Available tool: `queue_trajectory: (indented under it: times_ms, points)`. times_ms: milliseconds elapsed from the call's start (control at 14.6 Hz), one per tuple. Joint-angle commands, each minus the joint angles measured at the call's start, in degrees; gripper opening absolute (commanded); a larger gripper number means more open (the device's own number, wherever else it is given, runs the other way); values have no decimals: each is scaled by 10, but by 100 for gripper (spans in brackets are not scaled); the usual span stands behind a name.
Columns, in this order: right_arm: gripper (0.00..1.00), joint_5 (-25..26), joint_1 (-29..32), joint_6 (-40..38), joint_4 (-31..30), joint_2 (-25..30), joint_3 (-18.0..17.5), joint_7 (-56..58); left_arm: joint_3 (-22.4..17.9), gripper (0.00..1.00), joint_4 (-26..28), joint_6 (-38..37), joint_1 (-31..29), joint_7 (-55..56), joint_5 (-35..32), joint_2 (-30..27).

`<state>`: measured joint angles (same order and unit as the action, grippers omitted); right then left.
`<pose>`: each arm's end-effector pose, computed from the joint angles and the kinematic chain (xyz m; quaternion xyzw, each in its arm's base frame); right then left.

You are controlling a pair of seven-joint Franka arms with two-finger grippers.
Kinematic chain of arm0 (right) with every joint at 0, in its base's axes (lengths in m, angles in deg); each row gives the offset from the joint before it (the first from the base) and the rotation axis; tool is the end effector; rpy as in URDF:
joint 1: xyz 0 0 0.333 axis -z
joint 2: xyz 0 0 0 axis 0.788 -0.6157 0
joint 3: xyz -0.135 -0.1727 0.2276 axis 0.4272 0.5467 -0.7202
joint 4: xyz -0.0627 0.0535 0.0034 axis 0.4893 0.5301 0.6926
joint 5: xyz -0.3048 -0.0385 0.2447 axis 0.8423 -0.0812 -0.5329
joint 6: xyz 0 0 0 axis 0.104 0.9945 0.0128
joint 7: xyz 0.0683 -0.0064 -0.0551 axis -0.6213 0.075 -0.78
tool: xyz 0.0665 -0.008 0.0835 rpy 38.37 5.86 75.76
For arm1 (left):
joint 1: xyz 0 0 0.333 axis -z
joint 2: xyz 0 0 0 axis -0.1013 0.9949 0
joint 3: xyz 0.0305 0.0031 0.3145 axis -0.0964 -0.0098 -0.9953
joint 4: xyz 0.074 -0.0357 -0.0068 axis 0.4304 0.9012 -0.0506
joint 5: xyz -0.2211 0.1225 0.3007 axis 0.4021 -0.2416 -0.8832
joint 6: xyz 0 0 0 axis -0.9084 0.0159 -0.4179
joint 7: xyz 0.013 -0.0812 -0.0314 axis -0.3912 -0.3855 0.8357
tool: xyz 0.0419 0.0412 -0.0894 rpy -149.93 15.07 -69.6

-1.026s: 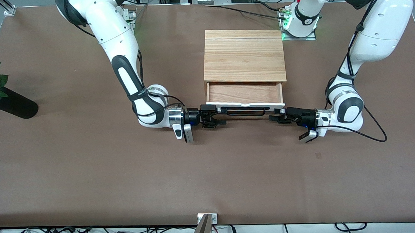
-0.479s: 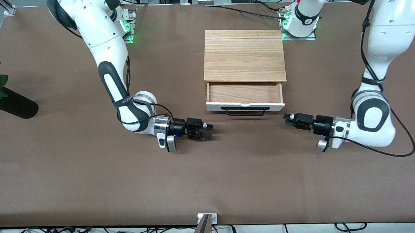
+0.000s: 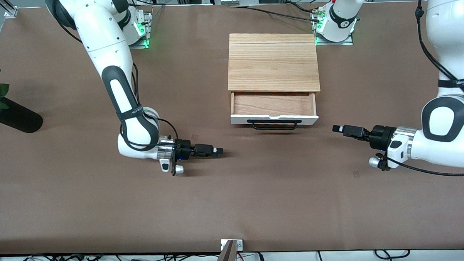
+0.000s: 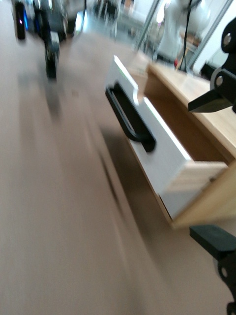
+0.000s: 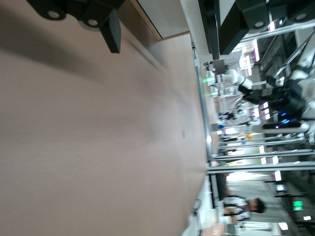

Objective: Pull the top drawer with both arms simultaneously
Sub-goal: 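Open both grippers and draw them back from the handle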

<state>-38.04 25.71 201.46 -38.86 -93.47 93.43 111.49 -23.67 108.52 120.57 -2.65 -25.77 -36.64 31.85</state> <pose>0.6547 0.3050 0.1784 -0.8288 0.0567 0.0271 0.5561 0.6760 -0.0347 0.3458 0.9154 -0.0590 -0.1977 0.3456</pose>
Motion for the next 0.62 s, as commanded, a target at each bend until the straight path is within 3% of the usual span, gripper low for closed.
queue_trajectory:
  times_ms: [0, 205, 342, 547]
  points:
    - [92, 65, 0, -2, -5, 32, 27, -103, 3, 100, -20, -22, 34, 73, -101, -33]
    - [93, 129, 1, -22, -4, 56, 62, -195, 3, 100, -20, -45, 93, 140, -227, -76]
    - [99, 203, -3, -22, -3, 82, 84, -263, 3, 100, -20, -48, 128, 174, -307, -107]
    - [100, 308, 3, -22, -3, 127, 98, -320, -8, 100, -20, -64, 129, 185, -338, -148]
